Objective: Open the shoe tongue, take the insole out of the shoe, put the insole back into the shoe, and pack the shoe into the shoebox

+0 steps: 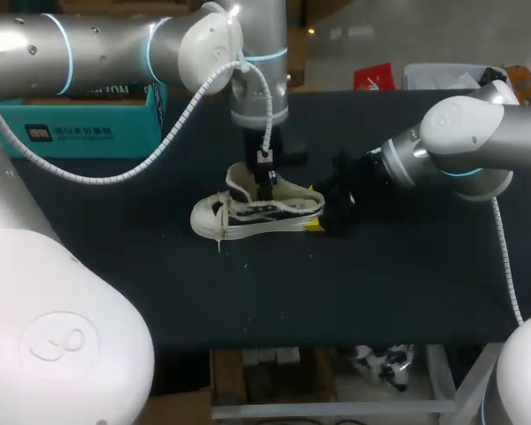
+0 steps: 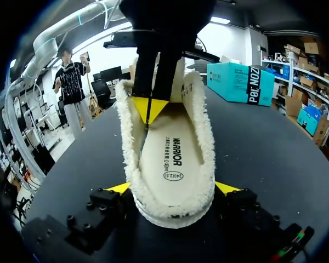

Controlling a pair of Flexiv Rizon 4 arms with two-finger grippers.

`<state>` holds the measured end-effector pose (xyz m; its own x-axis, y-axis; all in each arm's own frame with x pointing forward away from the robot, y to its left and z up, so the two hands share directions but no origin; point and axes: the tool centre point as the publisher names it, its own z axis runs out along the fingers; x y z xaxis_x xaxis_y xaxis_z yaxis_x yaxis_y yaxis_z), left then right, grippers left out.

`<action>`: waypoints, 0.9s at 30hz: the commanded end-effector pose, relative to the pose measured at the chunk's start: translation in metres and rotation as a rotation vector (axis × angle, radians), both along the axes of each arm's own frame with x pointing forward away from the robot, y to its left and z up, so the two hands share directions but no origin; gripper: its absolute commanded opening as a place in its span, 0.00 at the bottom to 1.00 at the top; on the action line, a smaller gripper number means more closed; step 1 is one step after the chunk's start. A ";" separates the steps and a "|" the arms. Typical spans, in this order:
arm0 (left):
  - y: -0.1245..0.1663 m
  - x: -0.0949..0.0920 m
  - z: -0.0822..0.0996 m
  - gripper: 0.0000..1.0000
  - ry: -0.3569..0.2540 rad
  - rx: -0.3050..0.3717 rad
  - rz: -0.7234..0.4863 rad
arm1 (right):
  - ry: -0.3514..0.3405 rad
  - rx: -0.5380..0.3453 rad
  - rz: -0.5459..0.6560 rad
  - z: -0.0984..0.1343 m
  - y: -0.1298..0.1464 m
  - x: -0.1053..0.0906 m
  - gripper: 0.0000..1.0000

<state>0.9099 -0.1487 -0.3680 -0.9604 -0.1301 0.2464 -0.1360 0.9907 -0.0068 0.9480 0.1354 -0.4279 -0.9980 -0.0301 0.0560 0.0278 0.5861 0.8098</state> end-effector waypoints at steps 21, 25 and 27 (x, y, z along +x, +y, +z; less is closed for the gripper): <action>0.003 -0.015 -0.035 0.25 -0.125 0.011 0.105 | 0.001 0.003 0.002 -0.006 -0.001 0.003 0.00; 0.004 -0.013 -0.040 0.29 -0.138 0.017 0.102 | 0.001 0.003 0.002 -0.006 -0.001 0.003 0.00; 0.003 -0.013 -0.044 0.31 -0.164 0.026 0.103 | 0.001 0.003 0.002 -0.006 -0.001 0.003 0.00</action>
